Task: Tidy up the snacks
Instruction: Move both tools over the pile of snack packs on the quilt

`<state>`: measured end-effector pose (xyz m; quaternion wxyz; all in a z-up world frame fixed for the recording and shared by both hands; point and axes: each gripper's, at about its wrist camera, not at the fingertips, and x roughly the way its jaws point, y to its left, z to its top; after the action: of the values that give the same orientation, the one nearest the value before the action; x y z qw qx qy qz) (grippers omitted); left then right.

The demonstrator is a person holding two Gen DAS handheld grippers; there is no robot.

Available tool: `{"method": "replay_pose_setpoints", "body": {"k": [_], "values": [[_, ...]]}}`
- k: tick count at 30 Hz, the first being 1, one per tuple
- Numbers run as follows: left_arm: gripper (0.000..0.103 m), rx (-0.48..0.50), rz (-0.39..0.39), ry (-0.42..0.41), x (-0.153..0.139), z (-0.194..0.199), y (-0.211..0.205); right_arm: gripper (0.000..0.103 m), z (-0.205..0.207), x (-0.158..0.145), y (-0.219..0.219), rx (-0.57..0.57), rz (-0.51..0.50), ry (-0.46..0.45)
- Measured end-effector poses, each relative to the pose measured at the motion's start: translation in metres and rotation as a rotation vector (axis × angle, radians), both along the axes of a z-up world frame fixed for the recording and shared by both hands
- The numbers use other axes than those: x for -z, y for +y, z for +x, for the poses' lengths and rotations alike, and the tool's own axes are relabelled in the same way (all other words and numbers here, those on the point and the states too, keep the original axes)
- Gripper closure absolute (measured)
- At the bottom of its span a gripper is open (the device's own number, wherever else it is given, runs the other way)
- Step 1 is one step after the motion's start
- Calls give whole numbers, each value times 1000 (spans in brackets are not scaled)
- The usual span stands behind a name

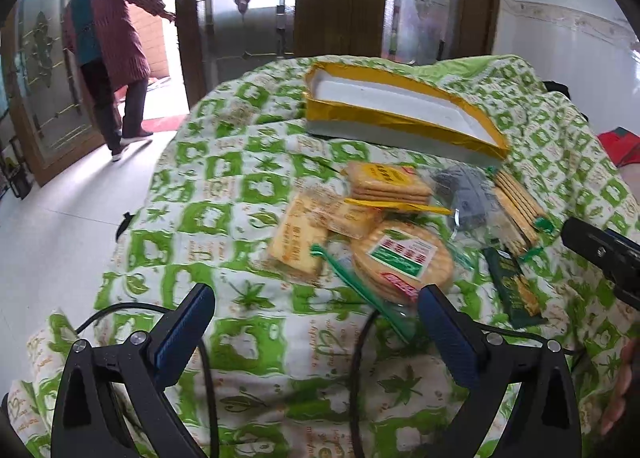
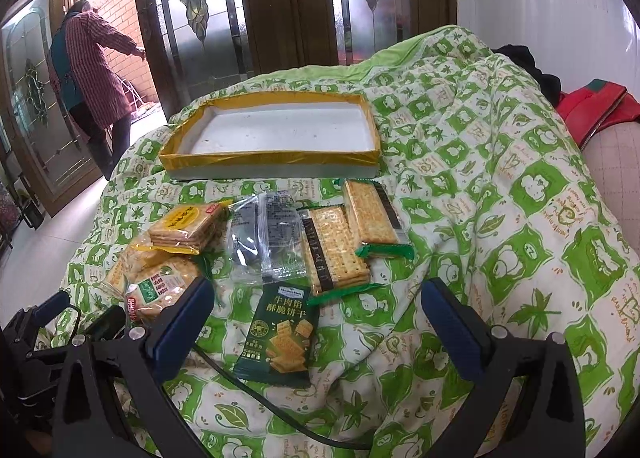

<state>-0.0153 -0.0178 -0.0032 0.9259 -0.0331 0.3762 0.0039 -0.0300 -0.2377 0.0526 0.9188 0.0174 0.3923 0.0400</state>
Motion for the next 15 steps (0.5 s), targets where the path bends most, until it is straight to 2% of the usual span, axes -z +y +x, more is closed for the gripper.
{"method": "replay_pose_setpoints", "body": {"k": [3, 10, 15], "values": [[1, 29, -15, -12, -1, -1, -4, 0, 1, 1, -3, 9, 9, 4], [1, 71, -104, -24, -3, -3, -1, 0, 2, 1, -9, 31, 30, 15], [1, 79, -120, -10, -4, -3, -1, 0, 2, 1, -9, 31, 28, 12]]}}
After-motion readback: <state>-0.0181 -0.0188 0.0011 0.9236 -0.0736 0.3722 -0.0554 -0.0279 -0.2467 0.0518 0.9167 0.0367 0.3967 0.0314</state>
